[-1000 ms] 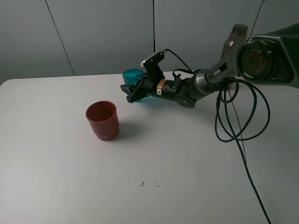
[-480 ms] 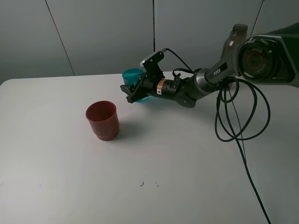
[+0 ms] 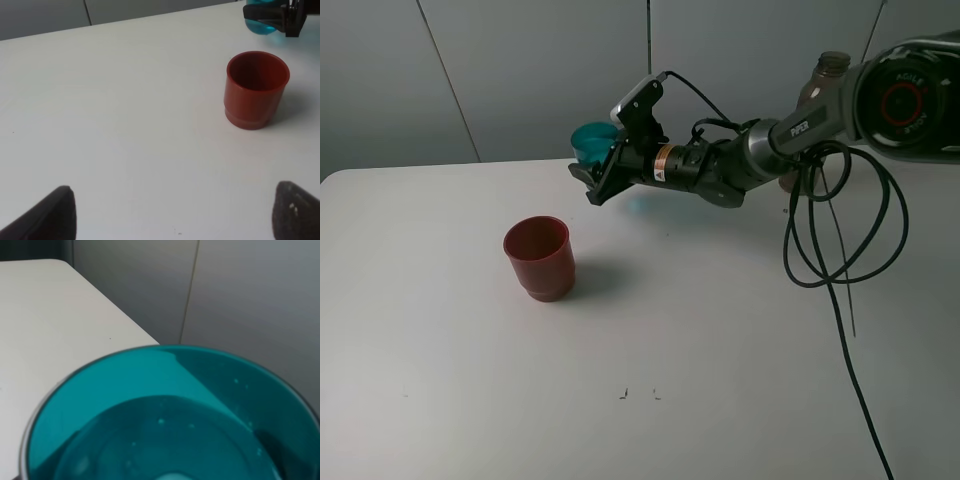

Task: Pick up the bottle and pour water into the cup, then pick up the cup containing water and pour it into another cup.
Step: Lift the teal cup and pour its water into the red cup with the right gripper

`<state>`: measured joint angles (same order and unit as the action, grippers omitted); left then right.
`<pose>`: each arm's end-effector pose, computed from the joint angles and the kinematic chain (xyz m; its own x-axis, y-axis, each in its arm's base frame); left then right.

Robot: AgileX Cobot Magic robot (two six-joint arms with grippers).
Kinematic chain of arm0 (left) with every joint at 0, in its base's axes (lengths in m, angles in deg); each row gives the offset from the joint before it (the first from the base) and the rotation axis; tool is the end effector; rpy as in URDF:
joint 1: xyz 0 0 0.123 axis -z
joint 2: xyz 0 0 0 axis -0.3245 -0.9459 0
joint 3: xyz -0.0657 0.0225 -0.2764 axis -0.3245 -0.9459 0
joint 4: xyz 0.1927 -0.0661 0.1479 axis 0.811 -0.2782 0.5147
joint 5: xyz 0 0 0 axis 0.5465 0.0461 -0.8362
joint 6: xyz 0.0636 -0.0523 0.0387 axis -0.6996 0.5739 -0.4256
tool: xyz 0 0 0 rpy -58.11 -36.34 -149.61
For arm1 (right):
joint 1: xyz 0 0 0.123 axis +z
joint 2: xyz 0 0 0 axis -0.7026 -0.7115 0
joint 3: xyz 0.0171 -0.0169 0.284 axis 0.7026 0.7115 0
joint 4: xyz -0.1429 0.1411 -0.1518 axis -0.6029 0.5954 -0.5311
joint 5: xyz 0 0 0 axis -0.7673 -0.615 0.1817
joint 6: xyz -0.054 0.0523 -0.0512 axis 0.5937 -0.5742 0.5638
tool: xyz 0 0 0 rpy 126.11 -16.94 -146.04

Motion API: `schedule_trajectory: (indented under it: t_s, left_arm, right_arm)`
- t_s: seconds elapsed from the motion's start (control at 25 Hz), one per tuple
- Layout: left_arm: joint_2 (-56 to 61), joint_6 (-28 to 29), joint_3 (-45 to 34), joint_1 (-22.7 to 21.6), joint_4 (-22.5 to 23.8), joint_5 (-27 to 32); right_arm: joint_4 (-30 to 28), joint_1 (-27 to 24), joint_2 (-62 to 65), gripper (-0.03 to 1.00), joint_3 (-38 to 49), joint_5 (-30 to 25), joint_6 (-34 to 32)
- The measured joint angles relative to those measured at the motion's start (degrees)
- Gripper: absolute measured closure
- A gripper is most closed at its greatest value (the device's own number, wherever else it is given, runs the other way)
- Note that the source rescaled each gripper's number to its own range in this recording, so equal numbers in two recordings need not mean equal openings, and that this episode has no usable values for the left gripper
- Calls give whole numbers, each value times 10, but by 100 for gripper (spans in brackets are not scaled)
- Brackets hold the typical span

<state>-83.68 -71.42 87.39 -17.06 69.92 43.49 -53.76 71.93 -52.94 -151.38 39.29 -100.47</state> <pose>-0.0088 -0.0100 0.2805 -0.4494 0.0950 -0.8882 0.1692 0.9854 0.0197 0.4255 0.2644 0.0762 -0.0309 -0.2771 -0.9604 -0.8230 0.5522 -0.1329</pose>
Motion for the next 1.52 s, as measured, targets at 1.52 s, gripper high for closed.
schedule_trajectory:
  t_s: [1.52]
  left_arm:
    - [0,0,0,0,0,0]
  right_arm:
    - [-120,29,77,93,51,31,95]
